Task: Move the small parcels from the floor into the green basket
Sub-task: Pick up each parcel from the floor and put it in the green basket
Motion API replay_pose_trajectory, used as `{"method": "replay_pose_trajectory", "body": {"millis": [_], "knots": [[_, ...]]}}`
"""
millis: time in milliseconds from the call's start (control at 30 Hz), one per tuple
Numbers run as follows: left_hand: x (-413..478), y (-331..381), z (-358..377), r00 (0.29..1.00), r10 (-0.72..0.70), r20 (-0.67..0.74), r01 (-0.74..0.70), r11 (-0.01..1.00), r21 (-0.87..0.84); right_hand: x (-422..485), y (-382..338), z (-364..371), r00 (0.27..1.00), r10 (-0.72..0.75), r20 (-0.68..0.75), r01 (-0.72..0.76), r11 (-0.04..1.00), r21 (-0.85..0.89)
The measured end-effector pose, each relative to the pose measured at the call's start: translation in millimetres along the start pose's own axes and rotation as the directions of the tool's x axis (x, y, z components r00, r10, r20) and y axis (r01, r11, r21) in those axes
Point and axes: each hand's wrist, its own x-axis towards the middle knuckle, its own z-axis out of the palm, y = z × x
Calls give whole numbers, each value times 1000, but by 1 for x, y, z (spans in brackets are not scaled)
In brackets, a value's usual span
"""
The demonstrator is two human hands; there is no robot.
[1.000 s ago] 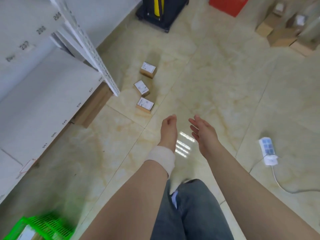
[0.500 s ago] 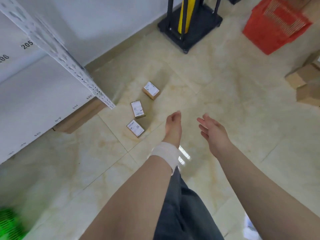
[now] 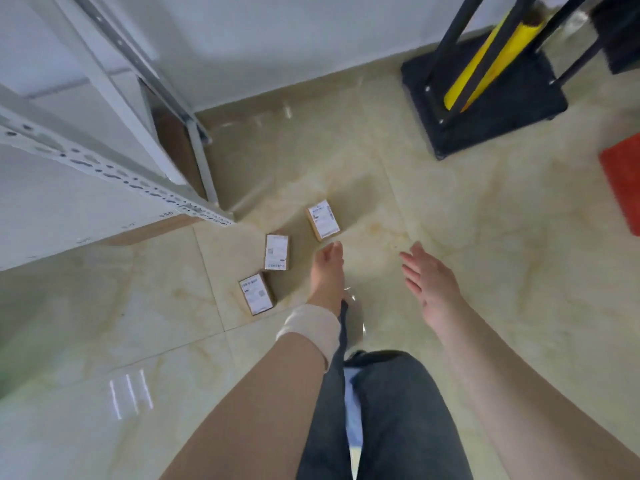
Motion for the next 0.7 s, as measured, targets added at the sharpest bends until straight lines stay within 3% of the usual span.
{"method": "replay_pose_trajectory", "body": {"millis": [167, 333, 467, 533, 700], "knots": [[37, 27, 15, 997, -53, -54, 52, 998, -24, 56, -51, -3, 993, -34, 109, 52, 985, -167], [131, 10, 23, 985, -53, -166, 49, 998, -25, 174, -51, 36, 970, -49, 238, 155, 880, -450], [268, -60, 29, 976, -82, -204, 74, 996, -44, 325, 3, 88, 942, -20, 335, 236, 749, -620], [343, -98, 29, 964, -74, -256, 60, 996, -63, 398, 41, 115, 920, -6, 392, 271, 733, -624], [483, -163, 23, 948, 0, -319, -28, 996, -81, 546, 121, 175, 869, -192, 456, 446, 701, -557]]}}
